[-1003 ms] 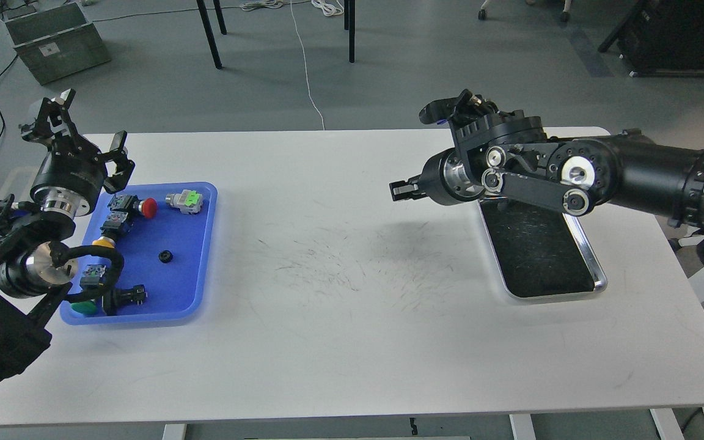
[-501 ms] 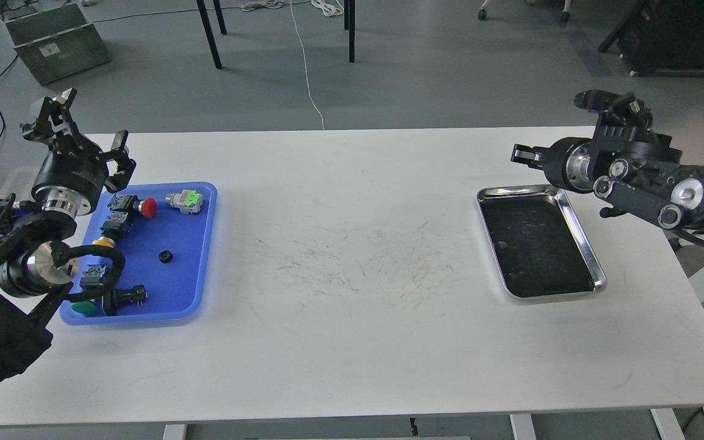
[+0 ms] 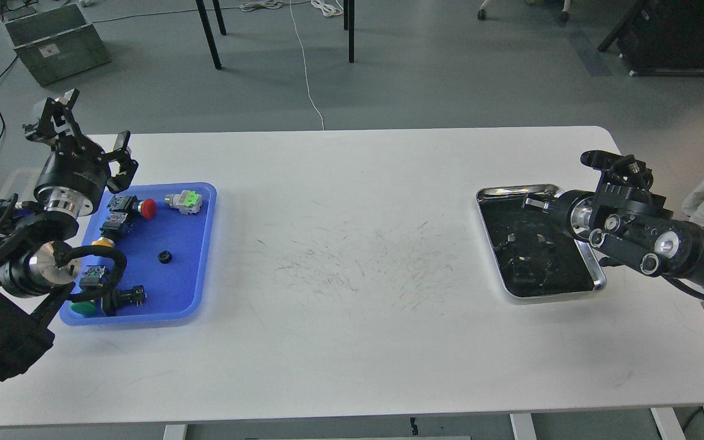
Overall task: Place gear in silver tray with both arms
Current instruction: 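Lower the gear into the silver tray and open the right gripper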
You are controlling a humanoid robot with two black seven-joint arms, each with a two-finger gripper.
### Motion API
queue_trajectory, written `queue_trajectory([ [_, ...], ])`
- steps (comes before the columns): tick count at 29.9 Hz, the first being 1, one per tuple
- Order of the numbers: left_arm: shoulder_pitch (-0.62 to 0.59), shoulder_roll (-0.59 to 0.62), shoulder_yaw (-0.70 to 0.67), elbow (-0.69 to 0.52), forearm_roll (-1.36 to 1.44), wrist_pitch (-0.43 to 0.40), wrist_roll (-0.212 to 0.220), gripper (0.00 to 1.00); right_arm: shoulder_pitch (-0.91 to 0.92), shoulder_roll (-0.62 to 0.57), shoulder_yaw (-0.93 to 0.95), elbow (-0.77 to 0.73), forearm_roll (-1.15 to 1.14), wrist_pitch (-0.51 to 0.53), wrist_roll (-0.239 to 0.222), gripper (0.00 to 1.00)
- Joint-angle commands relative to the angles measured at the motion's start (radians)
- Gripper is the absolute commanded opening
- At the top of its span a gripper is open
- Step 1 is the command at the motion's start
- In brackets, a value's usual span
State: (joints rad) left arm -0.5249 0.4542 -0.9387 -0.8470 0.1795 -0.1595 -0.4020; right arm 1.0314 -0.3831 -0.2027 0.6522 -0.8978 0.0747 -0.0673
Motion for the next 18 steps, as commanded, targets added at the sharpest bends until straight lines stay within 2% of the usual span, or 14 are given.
queue_trajectory([
  [1, 0.000, 0.000, 0.000, 0.000, 0.000, 0.000, -0.001, 0.98, -0.004, 0.007, -0.003, 0.003, 0.000, 0.001, 0.000, 0.14],
  [5, -0.003, 0.000, 0.000, 0.000, 0.000, 0.000, 0.000, 0.98, -0.002, 0.007, -0.003, 0.006, 0.003, 0.001, 0.000, 0.40],
  [7, -0.003, 0.001, 0.000, 0.000, 0.000, 0.000, 0.000, 0.98, -0.001, 0.007, -0.001, 0.006, 0.005, 0.001, 0.000, 0.64],
  [11, -0.003, 0.001, 0.000, 0.000, 0.000, 0.000, 0.000, 0.98, 0.006, 0.009, 0.005, 0.007, 0.010, 0.002, 0.000, 0.70],
  [14, -0.006, 0.000, 0.000, 0.000, 0.000, 0.000, 0.000, 0.98, 0.013, 0.009, 0.019, 0.009, 0.014, 0.002, 0.000, 0.87],
  [18, -0.009, 0.001, 0.000, 0.000, 0.002, 0.000, 0.002, 0.98, 0.030, 0.006, 0.107, 0.020, 0.017, 0.004, 0.000, 0.90],
])
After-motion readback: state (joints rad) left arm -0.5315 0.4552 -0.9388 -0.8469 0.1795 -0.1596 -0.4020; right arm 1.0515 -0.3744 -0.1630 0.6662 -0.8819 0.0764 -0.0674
